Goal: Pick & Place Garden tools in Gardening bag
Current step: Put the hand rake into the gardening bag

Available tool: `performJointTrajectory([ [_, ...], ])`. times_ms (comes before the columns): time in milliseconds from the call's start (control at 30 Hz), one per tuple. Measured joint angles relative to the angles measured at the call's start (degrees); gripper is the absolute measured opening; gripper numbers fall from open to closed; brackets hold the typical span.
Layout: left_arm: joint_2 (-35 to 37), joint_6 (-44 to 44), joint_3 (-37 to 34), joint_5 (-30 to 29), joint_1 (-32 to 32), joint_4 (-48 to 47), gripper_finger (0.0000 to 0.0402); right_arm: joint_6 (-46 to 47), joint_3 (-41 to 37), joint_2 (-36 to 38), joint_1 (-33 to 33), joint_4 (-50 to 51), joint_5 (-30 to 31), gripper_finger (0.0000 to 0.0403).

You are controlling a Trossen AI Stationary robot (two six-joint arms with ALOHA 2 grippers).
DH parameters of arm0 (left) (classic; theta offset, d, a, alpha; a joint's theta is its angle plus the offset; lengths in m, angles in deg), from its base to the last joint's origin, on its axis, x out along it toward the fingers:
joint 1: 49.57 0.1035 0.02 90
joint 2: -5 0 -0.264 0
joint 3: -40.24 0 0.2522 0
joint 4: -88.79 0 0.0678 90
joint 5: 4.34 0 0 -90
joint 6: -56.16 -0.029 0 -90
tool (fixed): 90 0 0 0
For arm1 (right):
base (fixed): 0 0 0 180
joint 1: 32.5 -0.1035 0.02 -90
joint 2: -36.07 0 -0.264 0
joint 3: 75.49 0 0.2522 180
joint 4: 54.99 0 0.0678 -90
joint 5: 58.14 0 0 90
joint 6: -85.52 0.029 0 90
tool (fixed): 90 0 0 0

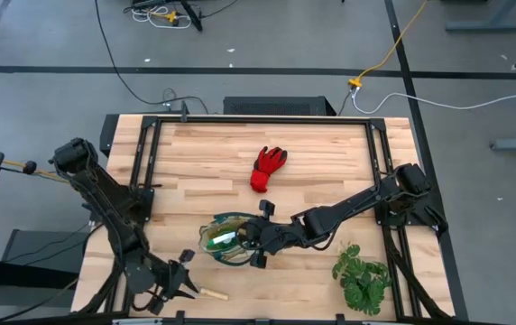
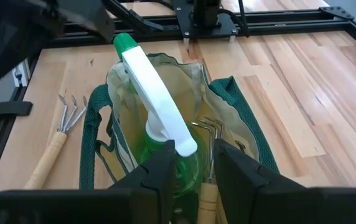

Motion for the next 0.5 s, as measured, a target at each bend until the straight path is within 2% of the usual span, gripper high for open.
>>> performJointTrajectory([
  [233,-4.72,3.6,1.11,0.22,0.22,-1.72,0.008,0.0,0.0,0.0,0.0,-0.04,0.0,0.0112],
  [500,-11.89,6.53,11.31,3.46,0.81,-14.15,0.008,0.0,0.0,0.0,0.02,-0.3,0.01,0.0112],
])
